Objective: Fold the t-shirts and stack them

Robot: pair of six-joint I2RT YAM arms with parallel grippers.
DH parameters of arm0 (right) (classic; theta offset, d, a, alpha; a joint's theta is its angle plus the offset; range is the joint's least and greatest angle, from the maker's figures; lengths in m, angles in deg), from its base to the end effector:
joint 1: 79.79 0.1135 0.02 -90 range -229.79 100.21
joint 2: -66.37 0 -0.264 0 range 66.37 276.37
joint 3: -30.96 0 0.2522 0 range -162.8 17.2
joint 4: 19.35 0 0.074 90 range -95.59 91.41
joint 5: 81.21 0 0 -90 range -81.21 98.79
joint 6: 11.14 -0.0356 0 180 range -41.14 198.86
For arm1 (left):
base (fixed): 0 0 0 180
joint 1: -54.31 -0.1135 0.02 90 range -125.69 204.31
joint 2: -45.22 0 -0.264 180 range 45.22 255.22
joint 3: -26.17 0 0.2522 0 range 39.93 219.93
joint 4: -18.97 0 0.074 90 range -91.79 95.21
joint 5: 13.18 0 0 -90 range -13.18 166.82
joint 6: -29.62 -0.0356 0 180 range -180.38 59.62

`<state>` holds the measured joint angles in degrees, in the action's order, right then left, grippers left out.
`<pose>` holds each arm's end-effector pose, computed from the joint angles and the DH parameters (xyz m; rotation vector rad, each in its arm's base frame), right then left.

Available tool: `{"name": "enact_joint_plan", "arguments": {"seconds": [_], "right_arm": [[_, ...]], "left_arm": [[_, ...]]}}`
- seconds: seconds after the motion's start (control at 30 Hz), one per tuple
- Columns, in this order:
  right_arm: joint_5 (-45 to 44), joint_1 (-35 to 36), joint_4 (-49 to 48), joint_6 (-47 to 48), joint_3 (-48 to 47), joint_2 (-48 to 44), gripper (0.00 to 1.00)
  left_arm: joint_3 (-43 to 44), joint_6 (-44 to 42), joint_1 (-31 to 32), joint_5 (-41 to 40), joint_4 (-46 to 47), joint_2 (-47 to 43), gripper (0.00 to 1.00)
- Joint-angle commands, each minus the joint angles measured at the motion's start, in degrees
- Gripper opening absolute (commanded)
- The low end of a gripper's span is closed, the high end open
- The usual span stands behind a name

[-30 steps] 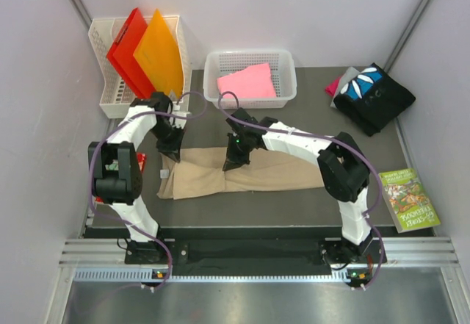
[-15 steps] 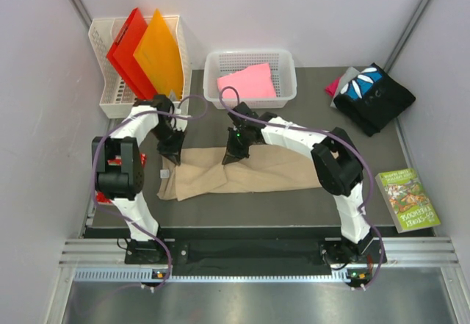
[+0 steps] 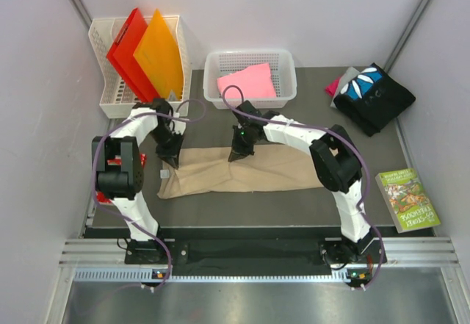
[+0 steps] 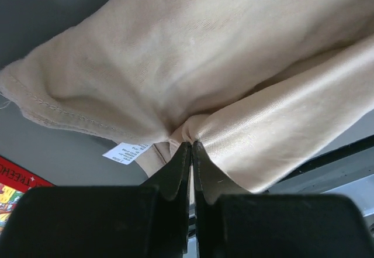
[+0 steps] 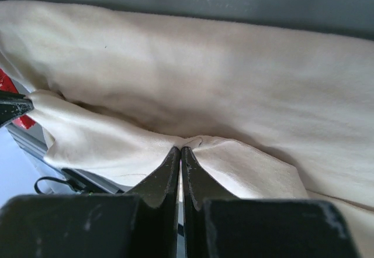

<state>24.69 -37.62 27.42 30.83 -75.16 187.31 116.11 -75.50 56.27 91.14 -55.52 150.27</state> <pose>0.3277 0.3100 0.1802 0.0455 2.8790 0.7996 0.3323 -0.0202 0.1942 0.4591 3.0480 -0.3834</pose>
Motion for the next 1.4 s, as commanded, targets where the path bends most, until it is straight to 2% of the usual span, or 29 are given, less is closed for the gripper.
{"name": "enact_joint_plan", "arguments": {"seconds": [0.0,0.37,0.47,0.5,0.53,0.57,0.7,0.73,0.9,0.93,1.0,1.03,1.17,1.27,1.37], "right_arm": [[-2.01,-0.95,-0.50,1.54,-0.55,-0.97,0.00],[-0.08,-0.78,-0.67,2.15,1.39,-0.18,0.02],[0.80,-0.60,-0.50,2.68,1.48,0.17,0.08],[0.97,-0.60,-0.32,2.85,1.56,0.17,0.11],[0.89,-0.51,0.03,3.20,1.48,0.17,0.19],[0.54,-0.51,0.21,3.29,1.56,0.08,0.21],[-2.70,-0.51,2.39,4.61,0.26,-0.79,0.33],[-3.67,-0.51,3.01,5.48,-0.27,-1.15,0.41],[-9.74,-0.25,9.59,8.13,-4.67,-3.17,0.50],[-9.92,-0.16,10.39,8.30,-4.94,-3.43,0.53],[-10.36,-0.16,11.36,8.13,-4.76,-5.18,0.55],[-10.36,-0.25,11.80,7.95,-4.85,-5.72,0.59],[-8.09,-1.82,13.83,7.69,-4.33,-8.00,0.63],[-5.45,-4.72,13.83,8.21,-0.56,-10.72,0.65],[-4.82,-9.29,14.09,9.09,7.07,-15.11,0.65]], "left_arm": [[-1.21,-0.27,-1.51,-2.19,1.14,-1.52,0.08],[3.18,-0.97,-4.77,-4.13,1.23,1.29,0.14],[5.46,-0.80,-4.77,-4.31,0.70,1.99,0.37],[6.25,-0.71,-4.77,-4.31,0.70,2.00,0.57],[6.52,-0.62,-4.77,-4.31,0.79,1.82,0.85],[6.78,-0.44,-4.77,-4.48,1.05,1.56,0.99],[8.71,-0.79,-4.77,-2.57,-1.22,-1.16,0.99],[9.07,-0.97,-4.68,-0.98,-2.02,-2.04,0.99],[10.22,-5.09,-3.02,9.21,-7.90,-8.01,0.99],[9.78,-6.06,-2.23,12.97,-9.83,-8.72,0.99],[7.16,-8.52,1.19,15.37,-10.64,-10.91,0.99],[5.75,-9.05,3.64,15.73,-9.42,-11.53,0.99],[-0.32,-8.01,10.16,15.12,-4.50,-11.72,0.99],[-2.26,-5.81,13.51,14.50,0.50,-9.18,0.99],[-3.32,-4.84,14.74,14.06,3.06,-5.41,0.99]]}}
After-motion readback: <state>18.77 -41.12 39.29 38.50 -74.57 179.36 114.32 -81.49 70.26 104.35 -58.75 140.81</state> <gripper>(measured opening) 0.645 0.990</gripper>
